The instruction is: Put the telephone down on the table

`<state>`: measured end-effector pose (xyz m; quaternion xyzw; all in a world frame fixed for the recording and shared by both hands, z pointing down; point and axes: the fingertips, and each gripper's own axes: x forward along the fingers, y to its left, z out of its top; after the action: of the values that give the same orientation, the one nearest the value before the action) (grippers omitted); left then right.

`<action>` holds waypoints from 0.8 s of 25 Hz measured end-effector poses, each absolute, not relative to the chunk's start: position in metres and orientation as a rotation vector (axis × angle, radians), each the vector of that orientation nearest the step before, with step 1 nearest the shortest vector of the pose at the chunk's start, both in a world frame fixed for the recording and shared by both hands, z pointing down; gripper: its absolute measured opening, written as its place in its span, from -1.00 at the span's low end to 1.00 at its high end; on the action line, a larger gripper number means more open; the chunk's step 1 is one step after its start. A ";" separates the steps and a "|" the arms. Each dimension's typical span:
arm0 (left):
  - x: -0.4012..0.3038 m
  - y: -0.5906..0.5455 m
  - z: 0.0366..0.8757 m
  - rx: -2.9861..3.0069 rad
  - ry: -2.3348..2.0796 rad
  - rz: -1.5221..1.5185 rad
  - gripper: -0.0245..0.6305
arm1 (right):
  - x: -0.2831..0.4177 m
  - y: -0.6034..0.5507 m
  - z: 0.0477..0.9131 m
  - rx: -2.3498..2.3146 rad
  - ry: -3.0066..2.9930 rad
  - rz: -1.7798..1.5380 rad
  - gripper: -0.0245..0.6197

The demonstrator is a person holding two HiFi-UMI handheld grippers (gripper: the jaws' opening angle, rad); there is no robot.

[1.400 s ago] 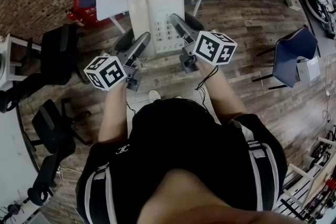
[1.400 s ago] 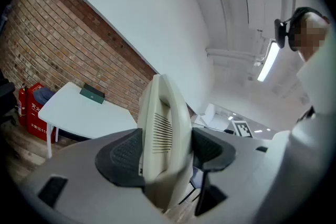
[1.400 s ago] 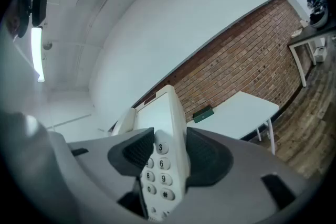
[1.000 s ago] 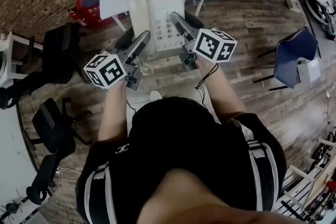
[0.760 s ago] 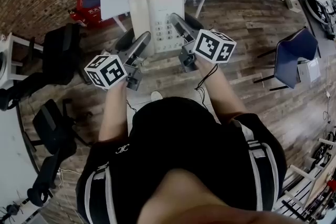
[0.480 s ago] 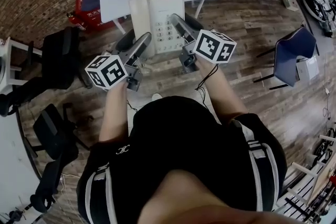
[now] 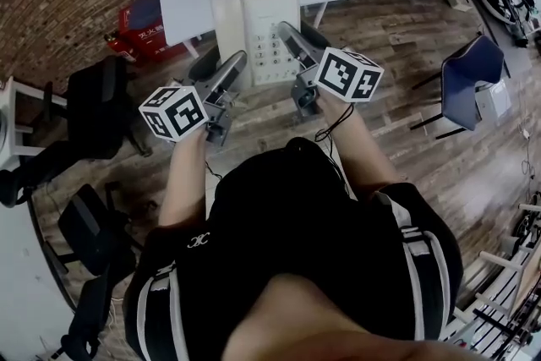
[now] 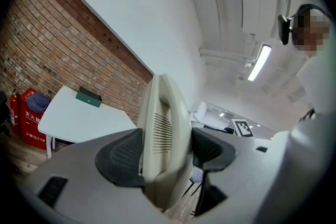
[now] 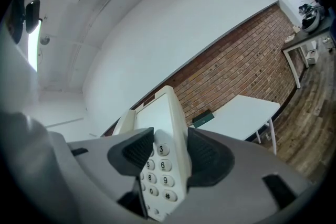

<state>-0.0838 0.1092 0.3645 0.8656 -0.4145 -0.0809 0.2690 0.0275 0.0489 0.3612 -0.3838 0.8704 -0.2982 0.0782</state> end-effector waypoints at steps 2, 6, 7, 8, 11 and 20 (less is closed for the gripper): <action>-0.087 0.105 0.361 2.339 -1.109 -0.220 -0.03 | 0.025 0.046 0.358 -1.161 2.598 -0.889 -0.38; -0.089 0.098 0.363 2.346 -1.100 -0.214 -0.03 | 0.024 0.039 0.359 -1.165 2.591 -0.881 -0.38; -0.088 0.096 0.365 2.346 -1.100 -0.212 -0.03 | 0.025 0.037 0.362 -1.162 2.587 -0.891 -0.38; -0.088 0.094 0.367 2.346 -1.101 -0.210 -0.03 | 0.025 0.035 0.365 -1.161 2.585 -0.897 -0.38; -0.089 0.078 0.372 2.346 -1.103 -0.200 -0.03 | 0.024 0.019 0.370 -1.157 2.582 -0.897 -0.38; -0.095 0.014 0.393 2.349 -1.140 -0.194 -0.03 | 0.016 -0.048 0.387 -1.113 2.602 -0.864 -0.38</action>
<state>-0.0953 0.0138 0.3926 0.8666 -0.4206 -0.0715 0.2589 0.0163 -0.0477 0.3870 -0.3745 0.8757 -0.2909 0.0910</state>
